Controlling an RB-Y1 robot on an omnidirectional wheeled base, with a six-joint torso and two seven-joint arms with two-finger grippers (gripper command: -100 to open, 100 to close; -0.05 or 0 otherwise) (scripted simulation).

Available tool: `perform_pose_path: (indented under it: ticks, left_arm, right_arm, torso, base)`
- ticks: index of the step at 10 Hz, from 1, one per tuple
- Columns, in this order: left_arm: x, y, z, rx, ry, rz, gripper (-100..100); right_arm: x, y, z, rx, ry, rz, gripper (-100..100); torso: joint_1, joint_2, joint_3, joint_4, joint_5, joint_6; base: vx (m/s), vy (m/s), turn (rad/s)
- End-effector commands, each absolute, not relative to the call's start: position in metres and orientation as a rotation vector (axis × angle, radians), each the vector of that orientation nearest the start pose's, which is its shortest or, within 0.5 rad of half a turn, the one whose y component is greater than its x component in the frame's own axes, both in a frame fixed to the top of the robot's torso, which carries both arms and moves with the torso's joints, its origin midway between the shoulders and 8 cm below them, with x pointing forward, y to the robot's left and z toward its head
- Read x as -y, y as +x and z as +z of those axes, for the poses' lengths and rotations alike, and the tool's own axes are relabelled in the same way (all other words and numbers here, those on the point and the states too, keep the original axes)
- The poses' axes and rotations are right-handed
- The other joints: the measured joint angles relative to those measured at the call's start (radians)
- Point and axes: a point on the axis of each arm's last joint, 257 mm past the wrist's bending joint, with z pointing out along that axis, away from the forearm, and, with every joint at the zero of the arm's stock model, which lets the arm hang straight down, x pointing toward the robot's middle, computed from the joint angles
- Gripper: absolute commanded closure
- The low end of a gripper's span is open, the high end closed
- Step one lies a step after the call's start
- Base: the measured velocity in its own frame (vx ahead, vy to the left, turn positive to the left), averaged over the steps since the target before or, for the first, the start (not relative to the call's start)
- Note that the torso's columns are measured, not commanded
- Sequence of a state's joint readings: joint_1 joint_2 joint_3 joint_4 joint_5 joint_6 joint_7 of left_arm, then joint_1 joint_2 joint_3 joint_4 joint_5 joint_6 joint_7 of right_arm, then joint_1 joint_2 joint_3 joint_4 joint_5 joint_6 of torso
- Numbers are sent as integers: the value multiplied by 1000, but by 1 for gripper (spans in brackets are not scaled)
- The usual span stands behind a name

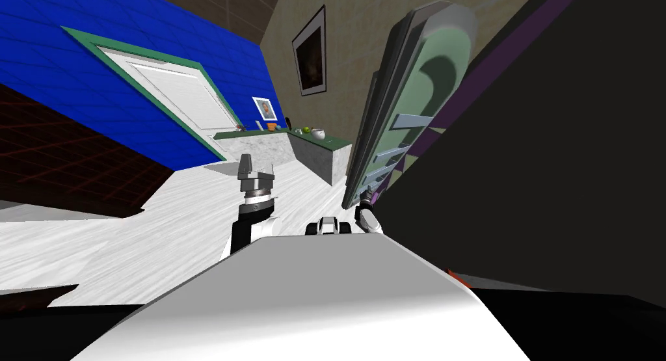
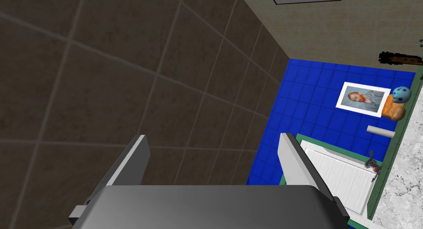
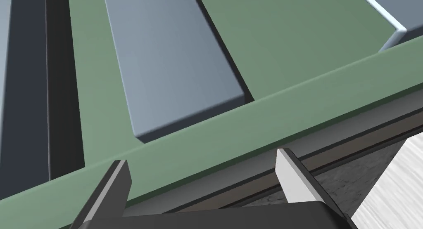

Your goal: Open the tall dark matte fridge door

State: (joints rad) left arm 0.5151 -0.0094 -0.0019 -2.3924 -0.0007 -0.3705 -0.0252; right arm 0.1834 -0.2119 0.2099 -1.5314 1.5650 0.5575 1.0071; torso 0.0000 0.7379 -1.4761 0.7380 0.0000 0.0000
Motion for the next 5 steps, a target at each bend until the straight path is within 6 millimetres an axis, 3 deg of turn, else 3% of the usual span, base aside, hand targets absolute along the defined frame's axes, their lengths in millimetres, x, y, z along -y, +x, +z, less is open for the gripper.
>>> perform_pose_path:
  ticks: [1,5]
  left_arm:
    - [-280,341,45,-630,-680,-1268,0]
    - [-280,341,45,-630,-680,-1268,0]
  right_arm:
    - [370,446,-312,-1658,-840,-1387,-100]
    - [389,438,-306,-1612,-894,-1541,-100]
  torso:
    - [0,0,0,0,0,0]
    - [0,0,0,0,0,0]
  base:
    - [2,-13,148]
    - [0,-9,103]
